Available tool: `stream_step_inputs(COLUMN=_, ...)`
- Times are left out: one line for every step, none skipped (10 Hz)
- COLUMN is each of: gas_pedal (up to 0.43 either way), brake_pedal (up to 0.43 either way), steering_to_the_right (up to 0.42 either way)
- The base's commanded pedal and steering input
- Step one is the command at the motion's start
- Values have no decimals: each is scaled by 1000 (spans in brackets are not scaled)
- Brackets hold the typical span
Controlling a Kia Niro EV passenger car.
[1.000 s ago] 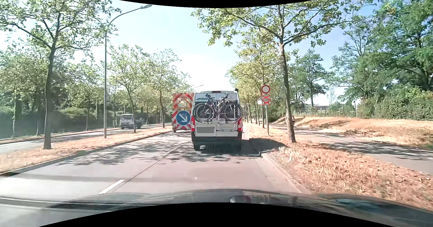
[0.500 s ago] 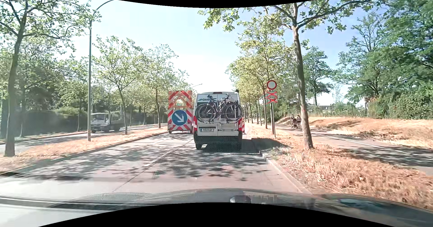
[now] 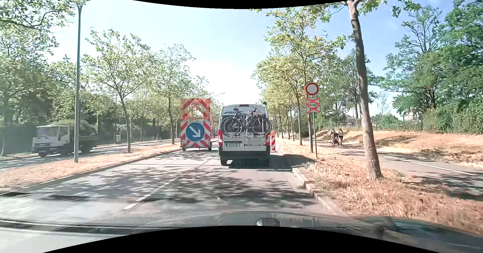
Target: Follow the waypoints while adhering to traffic rules and regulations
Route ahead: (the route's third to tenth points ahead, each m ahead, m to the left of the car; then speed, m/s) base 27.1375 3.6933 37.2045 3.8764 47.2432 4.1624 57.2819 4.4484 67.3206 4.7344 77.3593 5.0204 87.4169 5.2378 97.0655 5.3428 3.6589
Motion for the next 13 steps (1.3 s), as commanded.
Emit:
stream_step_inputs(gas_pedal=67, brake_pedal=0, steering_to_the_right=0)
stream_step_inputs(gas_pedal=67, brake_pedal=0, steering_to_the_right=0)
stream_step_inputs(gas_pedal=67, brake_pedal=0, steering_to_the_right=0)
stream_step_inputs(gas_pedal=67, brake_pedal=0, steering_to_the_right=0)
stream_step_inputs(gas_pedal=67, brake_pedal=0, steering_to_the_right=-4)
stream_step_inputs(gas_pedal=67, brake_pedal=0, steering_to_the_right=-8)
stream_step_inputs(gas_pedal=67, brake_pedal=0, steering_to_the_right=-9)
stream_step_inputs(gas_pedal=67, brake_pedal=0, steering_to_the_right=-10)
stream_step_inputs(gas_pedal=67, brake_pedal=0, steering_to_the_right=-10)
stream_step_inputs(gas_pedal=67, brake_pedal=0, steering_to_the_right=-10)
stream_step_inputs(gas_pedal=67, brake_pedal=0, steering_to_the_right=-10)
stream_step_inputs(gas_pedal=67, brake_pedal=0, steering_to_the_right=-10)
stream_step_inputs(gas_pedal=67, brake_pedal=0, steering_to_the_right=-10)
